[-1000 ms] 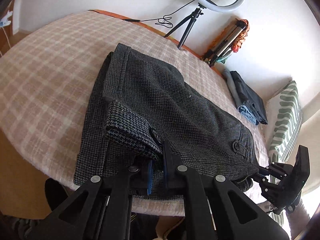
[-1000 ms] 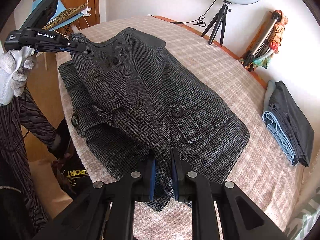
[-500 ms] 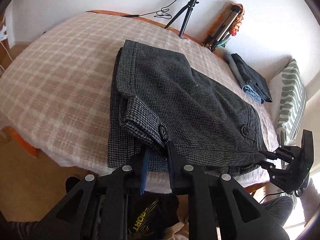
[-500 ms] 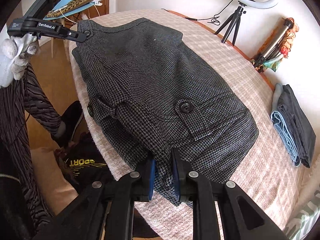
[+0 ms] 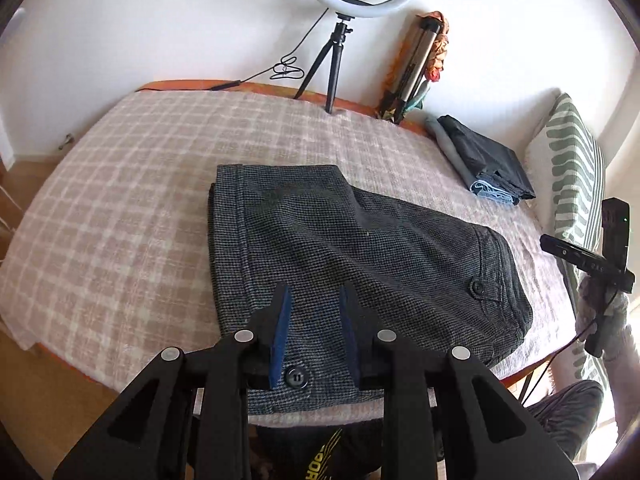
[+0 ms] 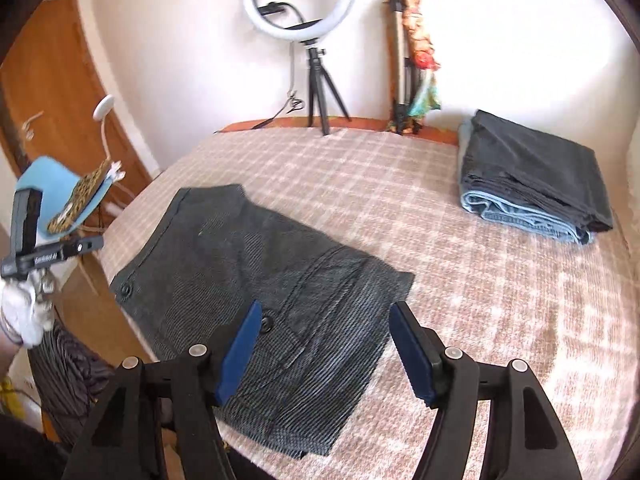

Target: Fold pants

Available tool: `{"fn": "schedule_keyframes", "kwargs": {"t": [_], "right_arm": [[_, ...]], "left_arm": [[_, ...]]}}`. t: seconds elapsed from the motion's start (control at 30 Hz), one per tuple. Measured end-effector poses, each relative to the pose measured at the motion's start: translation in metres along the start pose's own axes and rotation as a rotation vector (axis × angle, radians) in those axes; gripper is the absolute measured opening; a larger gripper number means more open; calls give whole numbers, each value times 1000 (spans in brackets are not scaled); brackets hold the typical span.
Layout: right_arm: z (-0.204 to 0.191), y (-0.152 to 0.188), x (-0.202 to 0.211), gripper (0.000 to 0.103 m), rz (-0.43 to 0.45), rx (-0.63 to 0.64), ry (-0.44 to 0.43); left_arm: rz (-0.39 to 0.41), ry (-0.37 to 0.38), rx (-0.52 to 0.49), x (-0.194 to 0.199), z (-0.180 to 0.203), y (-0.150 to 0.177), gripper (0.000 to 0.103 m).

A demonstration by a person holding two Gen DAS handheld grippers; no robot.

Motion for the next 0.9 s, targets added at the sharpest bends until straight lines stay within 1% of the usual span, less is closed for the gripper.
{"fn": "schedule_keyframes", "kwargs": {"t": [0.07, 0.1, 0.17, 0.2, 0.27, 0.37, 0.4, 0.43, 0.5, 0.53, 0.57, 0.6, 0.63, 0.67, 0.73, 0.77, 0.83, 0.87, 0.9], "right_arm": [[28, -3, -22, 69, -26, -131, -6], [37, -3, -35, 69, -43, -179, -38], [48, 2, -58, 69, -75, -241, -57], [52, 5, -69, 69, -94, -261, -60], [56, 11, -86, 69, -107, -295, -99], [59, 11, -99, 69, -75, -343, -171], [58, 10, -101, 69, -66, -354, -202], [55, 9, -105, 69, -64, -359, -232], [47, 7, -111, 68, -69, -342, -268], [42, 6, -113, 57, -75, -327, -273], [36, 6, -115, 35, -77, -318, -285], [32, 5, -113, 32, -67, -320, -283], [29, 4, -109, 24, -50, -322, -277], [26, 3, -103, 20, -40, -319, -269], [20, -3, -84, 16, 2, -276, -184], [20, -5, -73, 14, 17, -253, -134], [21, -4, -66, 14, 23, -220, -46], [21, -2, -70, 14, 1, -199, -22], [20, 1, -76, 14, -29, -187, -19]], "left_arm": [[-32, 1, -5, -20, 6, -2, 23], [-42, -3, -20, -29, 8, -1, 23], [-57, -36, -48, -44, 8, 0, 23], [-68, -49, -55, -50, 5, 2, 23], [-93, -83, -61, -61, -5, 6, 23], [-138, -120, -25, -74, -27, 13, 23], [-147, -116, -5, -77, -35, 14, 23], [-147, -93, 13, -77, -39, 15, 22], [-136, -85, 6, -75, -39, 18, 23], [-131, -95, -11, -75, -37, 18, 23], [-128, -105, -27, -75, -35, 19, 23], [-126, -113, -38, -76, -34, 21, 23], [-123, -116, -44, -76, -33, 21, 23], [-121, -114, -44, -76, -33, 21, 23], [-122, -101, -42, -75, -36, 19, 23], [-123, -97, -46, -75, -36, 18, 23], [-116, -104, -66, -73, -37, 16, 23], [-112, -115, -77, -72, -38, 15, 23], [-115, -122, -84, -71, -39, 15, 23]]}}
Point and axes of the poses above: each gripper's, at about its wrist camera, not at the fingertips, and x roughly against the way its jaws point, z to its right, y to its underside, the point moved 5 cm from there along -x, roughly the way its jaws point, and after that the axes turned 9 degrees about x, right-handed, at the moved point
